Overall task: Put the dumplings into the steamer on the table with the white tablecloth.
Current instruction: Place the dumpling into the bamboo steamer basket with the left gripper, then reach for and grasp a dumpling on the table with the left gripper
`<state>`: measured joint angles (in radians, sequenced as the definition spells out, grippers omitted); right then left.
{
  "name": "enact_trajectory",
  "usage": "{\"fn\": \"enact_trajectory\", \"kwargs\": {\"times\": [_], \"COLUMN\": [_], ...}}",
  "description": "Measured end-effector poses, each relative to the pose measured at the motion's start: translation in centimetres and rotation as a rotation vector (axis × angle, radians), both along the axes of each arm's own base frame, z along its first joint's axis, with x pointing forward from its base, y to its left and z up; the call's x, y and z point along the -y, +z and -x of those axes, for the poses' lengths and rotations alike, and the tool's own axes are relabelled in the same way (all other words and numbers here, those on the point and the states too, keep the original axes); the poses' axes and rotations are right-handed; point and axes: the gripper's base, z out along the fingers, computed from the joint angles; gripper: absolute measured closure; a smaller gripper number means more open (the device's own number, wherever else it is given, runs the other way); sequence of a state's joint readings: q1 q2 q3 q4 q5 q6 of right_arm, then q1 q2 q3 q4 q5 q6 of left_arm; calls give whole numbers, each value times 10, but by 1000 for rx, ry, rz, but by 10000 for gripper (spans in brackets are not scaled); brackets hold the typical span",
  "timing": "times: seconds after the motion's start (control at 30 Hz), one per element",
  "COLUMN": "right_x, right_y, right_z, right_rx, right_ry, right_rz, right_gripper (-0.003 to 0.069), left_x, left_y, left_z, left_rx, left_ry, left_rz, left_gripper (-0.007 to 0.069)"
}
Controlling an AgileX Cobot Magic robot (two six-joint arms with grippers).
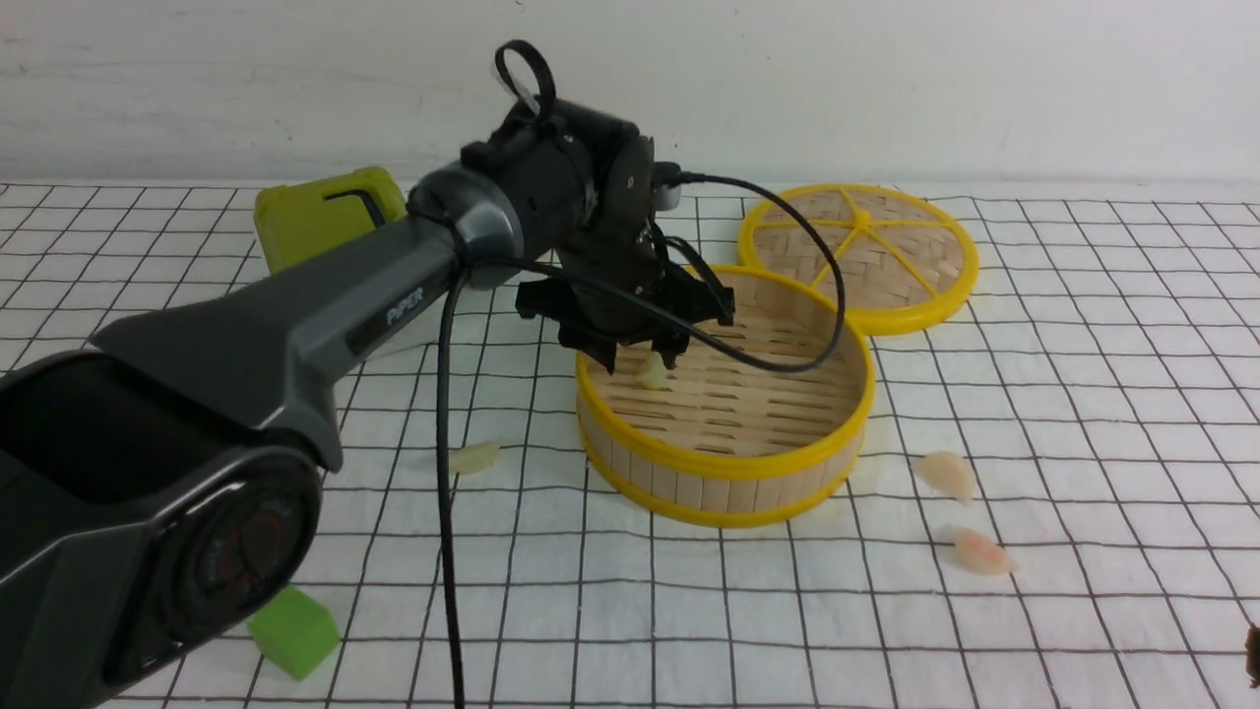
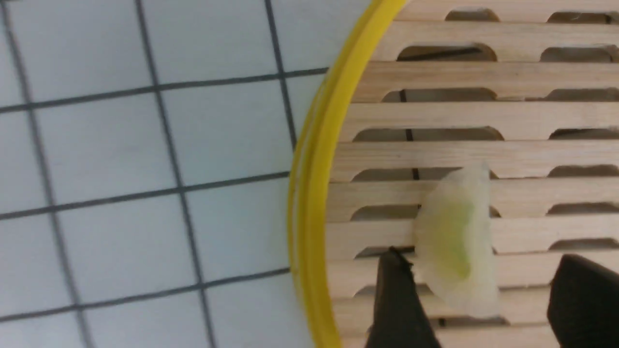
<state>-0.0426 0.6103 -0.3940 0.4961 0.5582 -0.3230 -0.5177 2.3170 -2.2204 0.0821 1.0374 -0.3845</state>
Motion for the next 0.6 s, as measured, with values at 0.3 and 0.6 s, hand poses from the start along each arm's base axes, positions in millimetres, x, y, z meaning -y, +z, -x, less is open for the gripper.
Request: {"fn": "enact_trajectory", "kwargs": {"times": [0.3,0.6], "right_x": [0,-1], "right_y": [0,0], "right_z": [0,0], "right_rx": [-3,-5], "right_ry": [1,1], "right_rz": [-3,-20], "right_gripper": [613,601], "left_x": [-55,-89], "left_y": [63,-31], "left_z": [20,11], "left_rx": [1,-237], "left_ry": [-59,-168], "left_rz": [-186,-257], "left_gripper": [210,234]}}
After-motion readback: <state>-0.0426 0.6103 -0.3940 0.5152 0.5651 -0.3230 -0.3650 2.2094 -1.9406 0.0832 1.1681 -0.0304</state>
